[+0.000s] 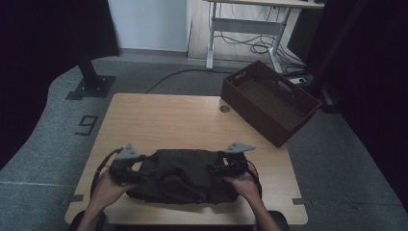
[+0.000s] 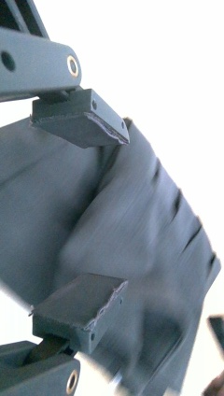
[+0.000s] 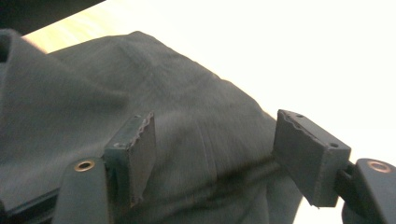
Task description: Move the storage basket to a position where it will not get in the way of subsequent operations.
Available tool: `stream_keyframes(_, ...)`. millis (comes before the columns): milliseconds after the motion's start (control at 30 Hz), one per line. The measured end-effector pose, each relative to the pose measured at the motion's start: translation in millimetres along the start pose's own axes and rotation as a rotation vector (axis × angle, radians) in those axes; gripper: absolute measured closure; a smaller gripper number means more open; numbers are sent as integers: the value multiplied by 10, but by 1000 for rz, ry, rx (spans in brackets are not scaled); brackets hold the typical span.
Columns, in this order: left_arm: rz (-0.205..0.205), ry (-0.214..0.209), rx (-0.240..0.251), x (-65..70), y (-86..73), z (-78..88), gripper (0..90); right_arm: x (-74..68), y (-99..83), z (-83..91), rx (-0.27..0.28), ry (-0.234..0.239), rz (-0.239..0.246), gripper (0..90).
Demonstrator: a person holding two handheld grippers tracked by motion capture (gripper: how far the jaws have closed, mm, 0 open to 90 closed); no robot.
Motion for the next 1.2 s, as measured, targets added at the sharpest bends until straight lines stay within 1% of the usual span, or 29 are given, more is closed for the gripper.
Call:
stream_keyframes(33, 4, 8, 7, -68, 74, -93, 249, -10, 14, -38, -8, -3, 2, 281)
stream_keyframes(67, 10, 5, -1, -116, 155, -259, 231, -24, 14, -123, -31, -26, 4, 262)
stream_keyframes(100, 5, -3, -14, -117, 182, -363, 218, -28, 3, -146, -42, -38, 4, 252)
stream_keyframes(167, -21, -18, -58, -74, 180, -552, 194, -37, -53, -191, -73, -55, 17, 231)
stream_keyframes(200, -21, -18, -58, -74, 180, -552, 157, -41, -91, -202, -85, -68, 22, 207)
stream_keyframes(233, -57, -21, -107, 1, 102, -667, 148, -47, -146, -207, -99, -83, 33, 189)
stream_keyframes(267, -57, -21, -107, 1, 102, -667, 144, -48, -181, -207, -107, -93, 41, 181)
stream_keyframes(300, -72, -26, -130, 73, -10, -698, 142, -53, -240, -206, -117, -102, 49, 174)
stream_keyframes(333, -71, -22, -125, 102, -65, -689, 141, -58, -275, -207, -122, -105, 52, 170)
stream_keyframes(367, -70, -12, -125, 123, -119, -670, 139, -67, -319, -209, -131, -108, 50, 165)
stream_keyframes(400, -70, -12, -125, 123, -119, -670, 139, -73, -357, -216, -137, -111, 51, 166)
stream_keyframes(433, -71, 0, -126, 159, -217, -627, 138, -85, -393, -224, -143, -112, 48, 166)
stream_keyframes(500, -77, 15, -132, 185, -308, -598, 138, -102, -443, -234, -146, -121, 51, 166)
stream_keyframes(633, -88, 62, -161, 186, -478, -620, 138, -103, -490, -222, -141, -135, 51, 166)
stream_keyframes(667, -86, 68, -159, 185, -509, -630, 138, -110, -491, -206, -141, -138, 51, 168)
stream_keyframes(733, -74, 77, -144, 187, -540, -636, 138, -139, -471, -150, -134, -149, 73, 177)
stream_keyframes(767, -74, 77, -144, 187, -540, -636, 138, -170, -456, -114, -132, -145, 82, 178)
stream_keyframes(800, -72, 88, -133, 202, -548, -625, 138, -205, -445, -80, -129, -136, 93, 178)
stream_keyframes(833, -69, 90, -126, 213, -549, -611, 138, -244, -441, -47, -129, -120, 99, 177)
stream_keyframes(867, -62, 81, -116, 231, -550, -588, 139, -277, -453, -20, -134, -101, 100, 173)
stream_keyframes(933, -55, 61, -94, 267, -563, -523, 132, -313, -503, 18, -149, -74, 89, 160)
stream_keyframes(1000, -48, 56, -86, 291, -595, -472, 120, -337, -550, 46, -152, -62, 75, 154)
stream_keyframes(1033, -45, 57, -86, 296, -618, -462, 119, -354, -582, 62, -151, -53, 65, 154)
stream_keyframes(1067, -45, 57, -86, 296, -618, -462, 120, -354, -582, 62, -151, -53, 65, 154)
stream_keyframes(1100, -42, 68, -105, 291, -675, -479, 120, -375, -646, 70, -159, -52, 56, 154)
stream_keyframes(1133, -42, 75, -113, 287, -701, -503, 120, -376, -667, 66, -161, -54, 58, 154)
stream_keyframes(1200, -54, 93, -134, 290, -742, -551, 120, -370, -721, 47, -167, -61, 55, 154)
Point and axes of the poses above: each handheld gripper's, and its own axes: z roughly backward along the jaws, y roughly out of its top, x roughly to its right, the point moved 7 cm from there along -z, roughly forward along the jaws, and after that the axes turned 12 degrees about -y, right-handed, at the moved point
